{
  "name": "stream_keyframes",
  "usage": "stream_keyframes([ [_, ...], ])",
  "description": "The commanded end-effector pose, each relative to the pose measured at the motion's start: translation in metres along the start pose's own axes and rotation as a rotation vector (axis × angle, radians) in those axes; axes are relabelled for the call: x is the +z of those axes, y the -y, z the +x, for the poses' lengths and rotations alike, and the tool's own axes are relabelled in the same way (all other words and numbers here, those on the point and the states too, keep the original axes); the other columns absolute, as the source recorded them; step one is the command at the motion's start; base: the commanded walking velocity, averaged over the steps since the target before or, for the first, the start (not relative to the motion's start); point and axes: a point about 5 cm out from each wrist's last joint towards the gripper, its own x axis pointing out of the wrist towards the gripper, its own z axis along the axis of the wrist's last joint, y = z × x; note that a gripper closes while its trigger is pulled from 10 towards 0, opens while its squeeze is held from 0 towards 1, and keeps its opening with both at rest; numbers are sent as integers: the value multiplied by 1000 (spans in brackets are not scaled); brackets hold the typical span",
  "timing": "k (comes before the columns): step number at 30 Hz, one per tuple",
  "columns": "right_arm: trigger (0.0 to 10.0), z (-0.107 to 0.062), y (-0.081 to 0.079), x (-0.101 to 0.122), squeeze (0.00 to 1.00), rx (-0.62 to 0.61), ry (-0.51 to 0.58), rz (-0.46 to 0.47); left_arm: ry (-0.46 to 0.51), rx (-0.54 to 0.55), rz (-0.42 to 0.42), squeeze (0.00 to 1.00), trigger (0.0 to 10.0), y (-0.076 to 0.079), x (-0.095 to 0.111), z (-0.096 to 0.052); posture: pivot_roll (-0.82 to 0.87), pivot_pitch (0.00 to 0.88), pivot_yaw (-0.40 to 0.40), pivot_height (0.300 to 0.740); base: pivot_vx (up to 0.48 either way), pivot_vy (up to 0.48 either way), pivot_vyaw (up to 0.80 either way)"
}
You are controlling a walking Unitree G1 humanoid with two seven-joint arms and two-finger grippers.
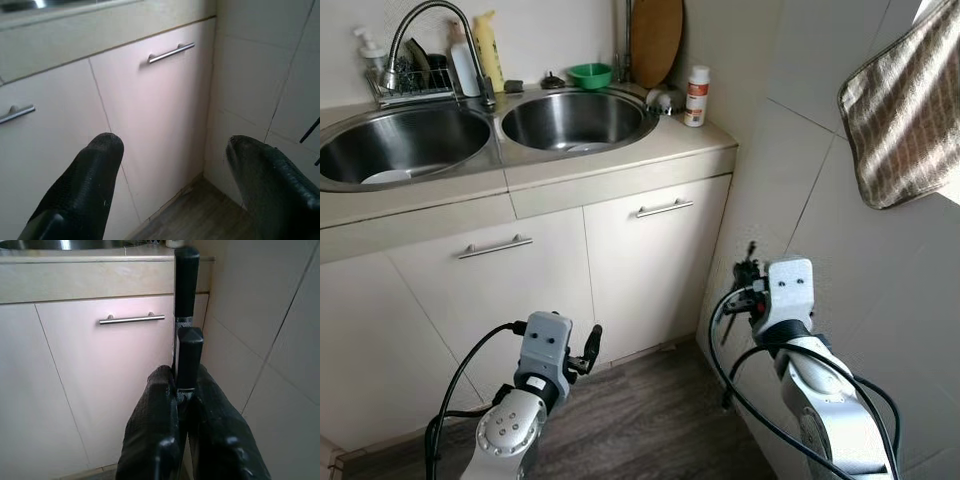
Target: Kitchen organization
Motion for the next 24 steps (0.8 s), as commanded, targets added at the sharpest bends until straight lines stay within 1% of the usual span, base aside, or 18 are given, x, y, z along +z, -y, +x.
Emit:
stream_keyframes([
  [1,10000,-2,-4,2,0,-2,11,0,5,8,21,0,10000,-7,4,-2,0,17,10,740,0,446,0],
  [3,10000,-3,-4,1,0,-6,6,5,-9,18,17,0,10000,-9,3,-1,0,17,10,740,0,446,0],
  [4,10000,-2,-3,2,0,0,8,-10,9,24,20,0,10000,-10,5,2,-1,7,11,740,0,442,0],
  [6,10000,-1,-1,4,0,-3,16,-12,13,20,20,0,10000,-7,8,6,-3,0,10,740,0,442,0],
  [7,10000,0,3,7,0,-16,30,-16,23,7,28,0,10000,-3,10,7,-3,0,6,740,0,442,0],
  [11,10000,8,8,15,0,-36,64,-13,38,0,31,0,10000,1,12,10,-5,0,0,740,0,440,0],
  [13,10000,10,8,16,0,-37,68,-11,38,2,30,0,10000,0,12,11,-1,0,-6,740,-122,427,0],
  [14,10000,13,6,20,0,-32,85,-7,60,19,17,0,10000,-2,15,13,2,0,-8,740,-240,274,0],
  [16,10000,16,5,23,0,-25,95,-6,77,27,31,0,10000,-4,18,14,6,0,-13,740,0,0,0],
  [18,10000,21,4,25,0,-21,105,-3,111,56,17,0,10000,-12,22,16,9,0,-16,740,0,0,0],
  [24,10000,25,5,27,0,-22,119,0,136,74,4,0,10000,-15,26,21,5,0,-20,740,0,0,0],
])
